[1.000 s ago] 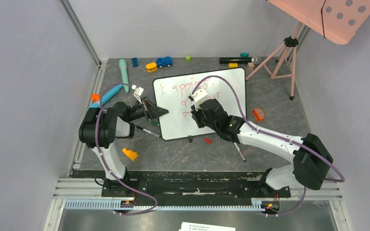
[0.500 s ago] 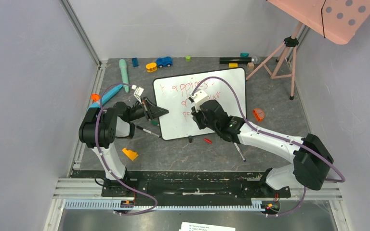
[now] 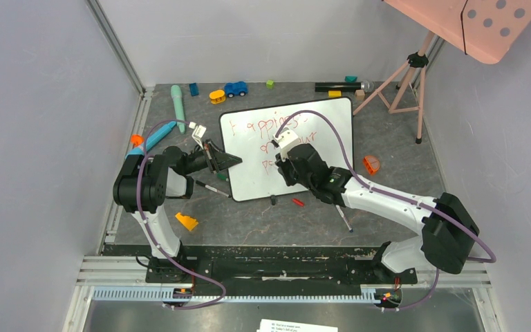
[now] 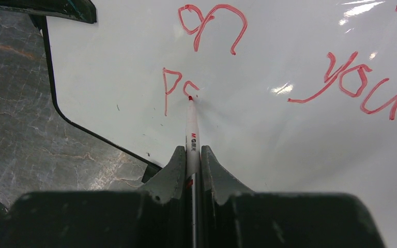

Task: Write a sentence on the whiteboard

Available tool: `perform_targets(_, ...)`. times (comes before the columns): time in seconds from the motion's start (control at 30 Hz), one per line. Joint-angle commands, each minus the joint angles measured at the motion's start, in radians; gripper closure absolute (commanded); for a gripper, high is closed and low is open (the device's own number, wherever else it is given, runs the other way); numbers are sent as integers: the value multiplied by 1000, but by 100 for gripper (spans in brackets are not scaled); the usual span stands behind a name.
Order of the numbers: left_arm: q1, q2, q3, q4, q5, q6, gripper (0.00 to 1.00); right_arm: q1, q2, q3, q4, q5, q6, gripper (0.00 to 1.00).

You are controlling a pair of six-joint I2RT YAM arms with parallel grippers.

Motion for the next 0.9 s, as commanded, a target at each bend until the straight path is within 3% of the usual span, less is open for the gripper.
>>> perform_targets(0.0,13,-12,4,57,-12,86,98,-9,-9,42,-5,66,-16,100)
perform_targets(0.47,13,-10,5,57,-11,86,98,-22,13,73,0,46,-22,100)
perform_targets(0.87,12,-9,5,57,-12,86,98,-22,-34,-32,-8,9,-3,100)
